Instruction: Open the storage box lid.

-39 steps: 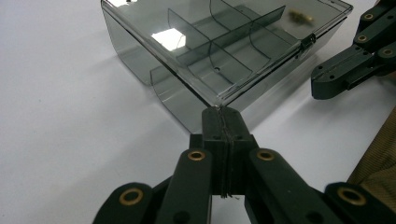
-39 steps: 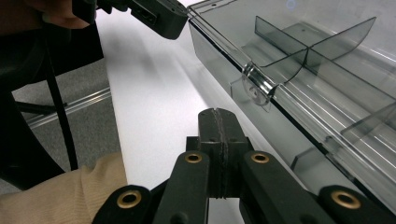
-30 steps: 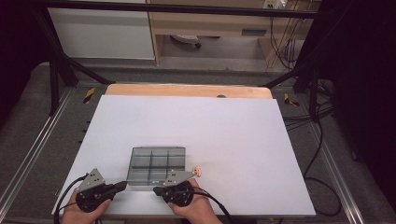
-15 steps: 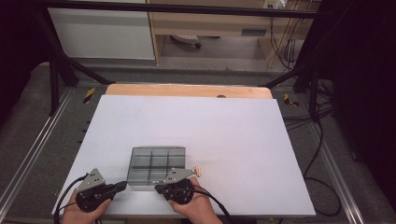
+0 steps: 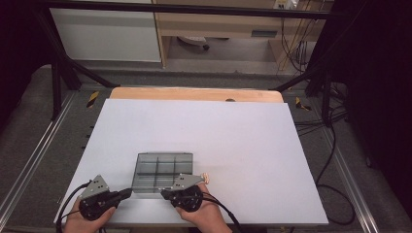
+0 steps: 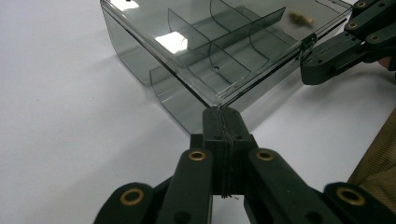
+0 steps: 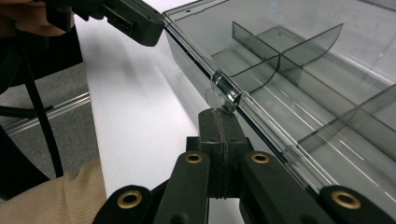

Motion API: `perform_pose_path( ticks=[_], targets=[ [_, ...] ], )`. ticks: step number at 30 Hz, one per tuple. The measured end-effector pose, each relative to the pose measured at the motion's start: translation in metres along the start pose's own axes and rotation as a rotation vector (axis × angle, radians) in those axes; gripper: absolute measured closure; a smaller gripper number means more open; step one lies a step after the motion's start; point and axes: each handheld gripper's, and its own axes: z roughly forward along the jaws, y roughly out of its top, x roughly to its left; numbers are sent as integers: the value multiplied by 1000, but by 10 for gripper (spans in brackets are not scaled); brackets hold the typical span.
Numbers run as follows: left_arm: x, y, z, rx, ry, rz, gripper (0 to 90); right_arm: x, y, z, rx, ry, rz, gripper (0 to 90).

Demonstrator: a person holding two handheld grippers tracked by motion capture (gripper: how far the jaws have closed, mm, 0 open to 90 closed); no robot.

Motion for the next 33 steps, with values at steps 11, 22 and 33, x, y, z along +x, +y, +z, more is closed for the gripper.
perform_pose_path(
  ticks=[11, 22, 33],
  targets=[
    [0, 1, -2, -15, 4, 1, 899, 1, 6, -7, -30, 0, -1, 900],
    [0, 6, -2, -82, -2, -22, 900, 0, 11, -11, -49, -1, 1, 900],
    [0, 21, 2, -91, -8, -21, 900, -4, 5, -37, -67, -12, 41, 797]
  ],
)
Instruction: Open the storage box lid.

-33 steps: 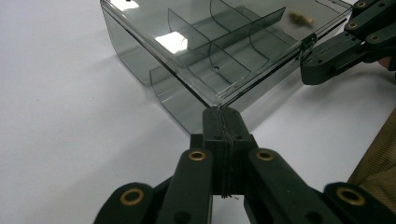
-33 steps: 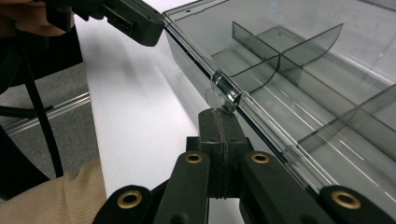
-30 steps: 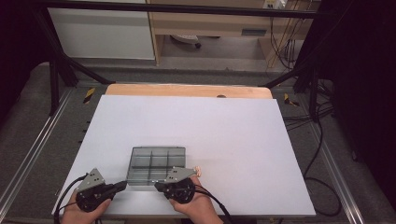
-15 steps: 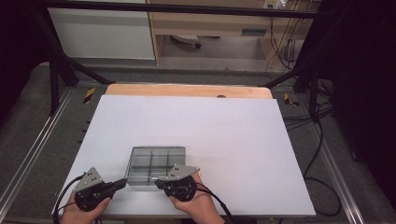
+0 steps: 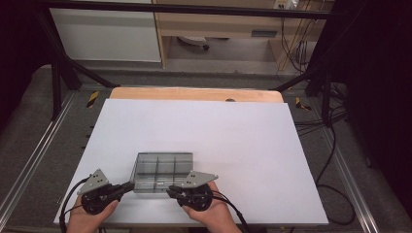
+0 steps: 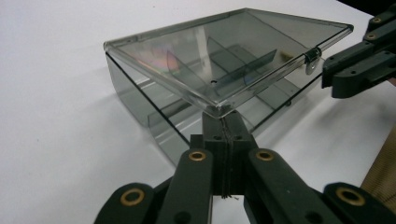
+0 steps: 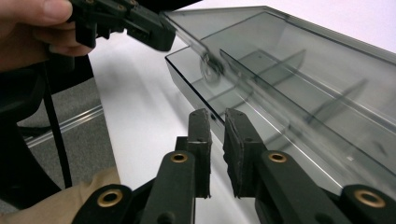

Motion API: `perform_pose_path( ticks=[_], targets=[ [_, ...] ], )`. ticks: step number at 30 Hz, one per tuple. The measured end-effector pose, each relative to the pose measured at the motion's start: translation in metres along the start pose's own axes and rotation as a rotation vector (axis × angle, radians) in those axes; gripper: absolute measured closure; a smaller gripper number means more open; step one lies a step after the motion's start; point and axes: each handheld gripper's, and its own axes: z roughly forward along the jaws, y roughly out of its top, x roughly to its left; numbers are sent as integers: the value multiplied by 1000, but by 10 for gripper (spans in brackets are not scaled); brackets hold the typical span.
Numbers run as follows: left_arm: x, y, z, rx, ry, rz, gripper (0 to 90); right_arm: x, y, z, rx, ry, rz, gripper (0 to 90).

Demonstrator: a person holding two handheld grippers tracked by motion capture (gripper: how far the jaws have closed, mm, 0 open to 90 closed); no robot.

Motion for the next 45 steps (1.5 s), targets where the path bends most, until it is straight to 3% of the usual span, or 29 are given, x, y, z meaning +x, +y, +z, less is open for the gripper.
perform_pose_path(
  ticks=[5, 12, 22, 27, 31, 45],
  targets=[
    [1, 7, 1, -6, -4, -3, 900, -4, -3, -17, 8, -27, 5, 743],
    [4, 14, 1, -10, -2, -7, 900, -14, -1, -29, 17, -83, 14, 573],
    [7, 27, -1, -7, 8, 17, 900, -28, -2, -25, 39, -140, 28, 231],
    [8, 31, -1, -6, 8, 22, 900, -37, 1, -24, 31, -151, 41, 137],
    [8, 35, -1, -9, 11, 26, 900, -45, 4, -24, 29, -156, 4, 123],
    [9, 48, -1, -3, 12, 43, 900, -78, 14, -15, 24, -197, -48, 329]
  ],
)
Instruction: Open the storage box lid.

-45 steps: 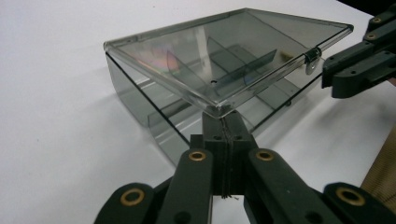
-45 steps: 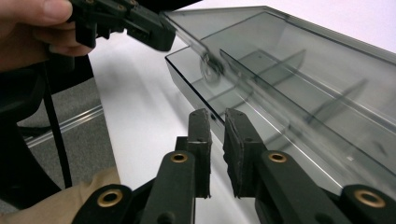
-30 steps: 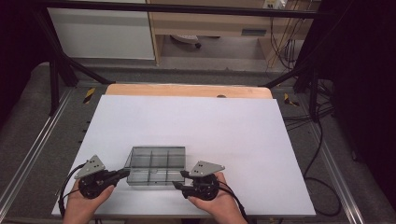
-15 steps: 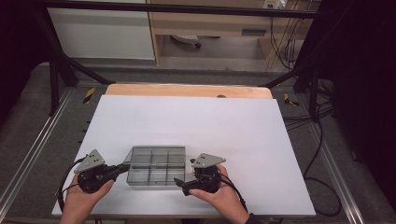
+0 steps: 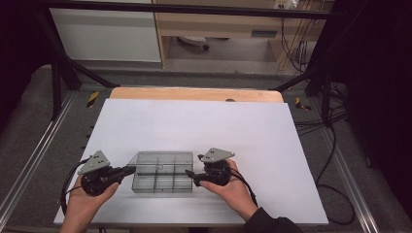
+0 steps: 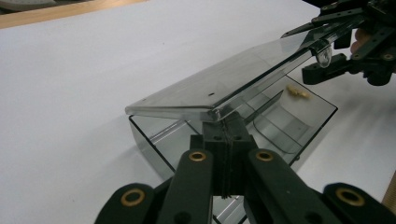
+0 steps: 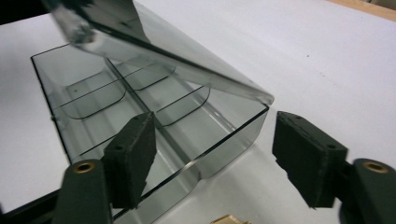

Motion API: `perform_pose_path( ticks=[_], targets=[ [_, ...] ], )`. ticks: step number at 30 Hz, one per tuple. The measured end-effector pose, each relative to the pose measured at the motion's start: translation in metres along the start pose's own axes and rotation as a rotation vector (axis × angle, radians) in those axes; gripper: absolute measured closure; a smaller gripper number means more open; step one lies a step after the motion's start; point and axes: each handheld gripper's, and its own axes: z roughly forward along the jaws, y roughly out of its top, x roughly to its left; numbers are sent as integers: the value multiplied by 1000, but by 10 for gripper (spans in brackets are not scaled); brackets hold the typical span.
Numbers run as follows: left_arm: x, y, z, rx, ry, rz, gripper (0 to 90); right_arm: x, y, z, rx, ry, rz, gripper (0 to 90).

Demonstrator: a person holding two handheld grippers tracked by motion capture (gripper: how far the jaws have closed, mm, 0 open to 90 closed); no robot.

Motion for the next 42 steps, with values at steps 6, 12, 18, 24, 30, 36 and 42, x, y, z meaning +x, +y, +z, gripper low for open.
perform_pose_path(
  ticks=[6, 12, 18, 24, 30, 36, 42],
  targets=[
    [1, 4, 0, -1, 2, -1, 900, -9, 4, 7, -21, -14, -14, 418],
    [2, 8, -1, -3, 1, 5, 900, -12, 11, 14, -30, -11, -52, 482],
    [3, 11, -1, -6, 2, 9, 900, -14, 17, 20, -41, -6, -71, 536],
    [3, 12, -2, -8, 2, 12, 900, -14, 20, 25, -46, -4, -87, 591],
    [4, 10, -3, -8, 0, 9, 900, -15, 20, 25, -47, -2, -92, 619],
    [6, 1, -3, 17, -4, 5, 900, -15, 20, 25, -46, 0, -92, 619],
    [14, -9, -4, 28, 11, -14, 900, -15, 20, 25, -46, 2, -90, 618]
  ],
)
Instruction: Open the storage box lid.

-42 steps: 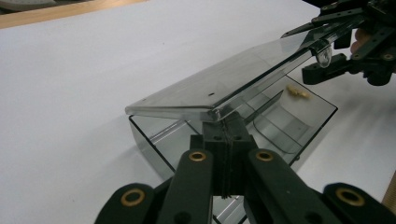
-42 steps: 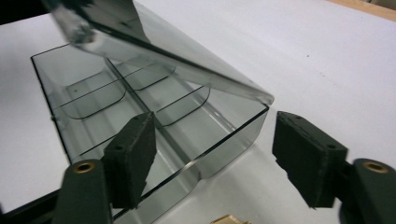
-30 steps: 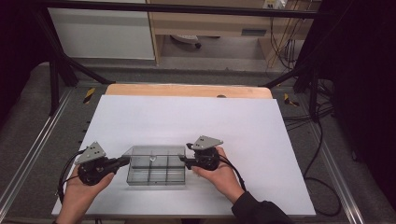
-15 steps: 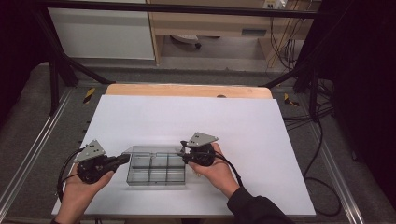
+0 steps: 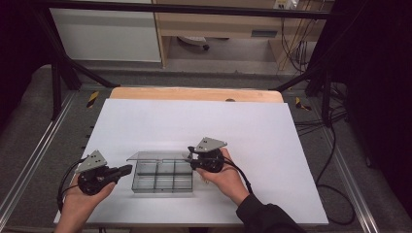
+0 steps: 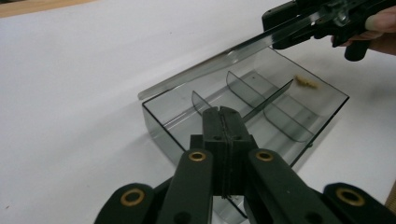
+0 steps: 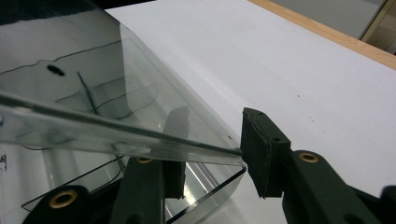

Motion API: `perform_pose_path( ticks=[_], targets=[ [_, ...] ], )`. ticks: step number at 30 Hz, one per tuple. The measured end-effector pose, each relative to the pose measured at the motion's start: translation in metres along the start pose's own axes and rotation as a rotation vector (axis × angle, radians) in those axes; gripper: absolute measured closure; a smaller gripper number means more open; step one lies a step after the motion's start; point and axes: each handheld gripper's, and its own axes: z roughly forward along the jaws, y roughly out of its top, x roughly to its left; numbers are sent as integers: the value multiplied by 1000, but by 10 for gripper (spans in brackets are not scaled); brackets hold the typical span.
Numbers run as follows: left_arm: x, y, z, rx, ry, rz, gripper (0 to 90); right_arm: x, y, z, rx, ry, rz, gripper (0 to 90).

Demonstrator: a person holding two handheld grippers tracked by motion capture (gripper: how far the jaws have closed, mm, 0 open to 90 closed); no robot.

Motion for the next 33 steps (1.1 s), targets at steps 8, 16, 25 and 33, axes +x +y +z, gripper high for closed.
perform_pose_path(
  ticks=[8, 16, 25, 33],
  targets=[
    [13, -6, 4, 2, 31, -13, 895, -1, 0, 0, 2, 3, 3, 619],
    [18, -8, 15, -32, 77, 23, 453, -1, 1, 0, 4, 6, 4, 619],
    [15, 5, 36, -52, 56, 64, 318, -2, 2, 0, 5, 10, 15, 621],
    [15, 16, 48, -81, 39, 68, 321, -3, 3, 1, 4, 12, 21, 627]
  ],
)
